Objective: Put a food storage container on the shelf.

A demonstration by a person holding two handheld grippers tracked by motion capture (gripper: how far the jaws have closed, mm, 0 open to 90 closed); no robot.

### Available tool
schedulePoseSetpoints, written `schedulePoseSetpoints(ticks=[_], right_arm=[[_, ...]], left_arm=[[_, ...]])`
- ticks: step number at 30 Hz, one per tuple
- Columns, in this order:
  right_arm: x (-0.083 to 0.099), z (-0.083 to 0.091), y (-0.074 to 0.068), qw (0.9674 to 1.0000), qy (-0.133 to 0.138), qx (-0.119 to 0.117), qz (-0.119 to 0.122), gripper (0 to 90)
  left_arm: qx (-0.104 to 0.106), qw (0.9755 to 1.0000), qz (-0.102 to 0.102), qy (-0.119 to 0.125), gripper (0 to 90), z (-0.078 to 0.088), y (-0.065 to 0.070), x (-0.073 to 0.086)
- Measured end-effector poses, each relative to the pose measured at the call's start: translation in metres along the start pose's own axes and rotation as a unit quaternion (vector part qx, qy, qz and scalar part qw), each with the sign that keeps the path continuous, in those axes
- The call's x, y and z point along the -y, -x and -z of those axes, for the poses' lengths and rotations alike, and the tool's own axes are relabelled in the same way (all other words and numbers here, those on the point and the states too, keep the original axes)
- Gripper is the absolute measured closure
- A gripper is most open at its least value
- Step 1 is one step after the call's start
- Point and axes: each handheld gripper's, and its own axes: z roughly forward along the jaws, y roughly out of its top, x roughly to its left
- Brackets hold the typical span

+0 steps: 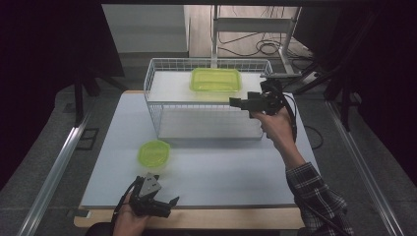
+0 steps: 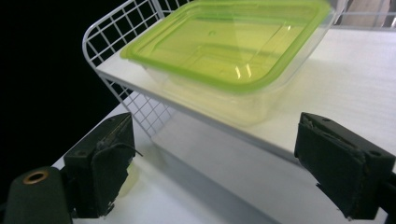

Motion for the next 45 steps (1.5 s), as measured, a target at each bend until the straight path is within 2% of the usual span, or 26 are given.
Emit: schedulePoseSetpoints(ticks=[6,19,25,29,34,45], right_arm=[[0.014,0.002,-0.003,0.9999,-0.004,-0.012,0.003,10.3],[0.046,0.008,-0.009,0.9993,-0.015,-0.01,0.033,7.6],[0.062,0.011,-0.011,0.9988,-0.018,-0.008,0.045,5.7],[0.074,0.013,-0.011,0.9981,-0.022,0.0,0.057,3.0],[0.09,0.015,-0.008,0.9979,-0.024,0.007,0.06,2.1],[0.12,0.026,-0.01,0.9962,-0.013,0.022,0.083,1.9]], left_arm=[[0.001,1.0,0.001,0.0,2.0,0.0,0.0,0.0],[0.003,1.0,0.005,-0.003,1.6,-0.001,0.001,0.0],[0.001,1.0,-0.005,-0.007,1.6,-0.002,0.001,0.0],[0.003,0.9999,-0.011,-0.013,1.7,-0.004,0.001,0.0],[0.004,0.9999,-0.008,-0.011,1.8,-0.004,0.001,0.0],[0.005,0.9999,-0.003,-0.011,2.0,-0.004,-0.001,0.0]])
